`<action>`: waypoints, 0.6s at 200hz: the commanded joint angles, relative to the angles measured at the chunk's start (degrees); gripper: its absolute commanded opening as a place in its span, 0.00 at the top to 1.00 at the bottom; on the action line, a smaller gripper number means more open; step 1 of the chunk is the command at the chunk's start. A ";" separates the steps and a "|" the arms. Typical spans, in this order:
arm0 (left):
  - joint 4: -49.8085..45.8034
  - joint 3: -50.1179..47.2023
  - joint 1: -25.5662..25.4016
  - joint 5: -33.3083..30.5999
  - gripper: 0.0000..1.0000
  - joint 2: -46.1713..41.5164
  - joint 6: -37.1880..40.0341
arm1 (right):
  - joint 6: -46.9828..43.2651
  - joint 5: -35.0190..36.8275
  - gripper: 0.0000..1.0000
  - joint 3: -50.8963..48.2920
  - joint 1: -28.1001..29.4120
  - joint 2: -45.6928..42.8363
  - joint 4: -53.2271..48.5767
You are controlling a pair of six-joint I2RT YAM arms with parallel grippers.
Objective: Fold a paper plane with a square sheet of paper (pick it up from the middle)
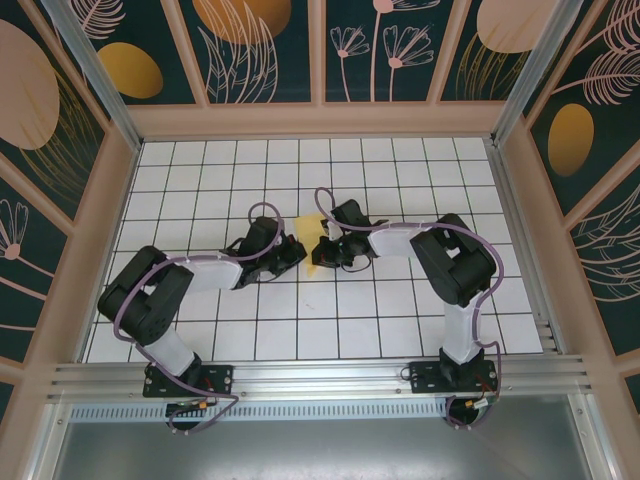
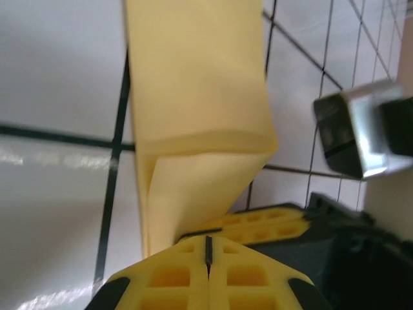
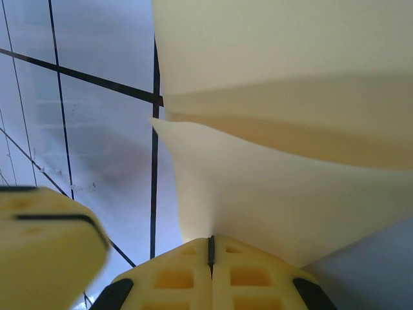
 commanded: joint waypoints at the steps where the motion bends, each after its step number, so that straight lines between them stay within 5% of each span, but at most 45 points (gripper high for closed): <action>1: 4.94 -2.24 -0.97 2.53 0.98 0.64 -3.24 | 1.63 -0.72 0.97 0.68 0.15 1.56 -0.26; 120: 8.63 -5.50 -3.60 3.44 1.00 4.52 -5.87 | 4.36 -2.54 0.98 -0.27 -1.46 1.59 1.97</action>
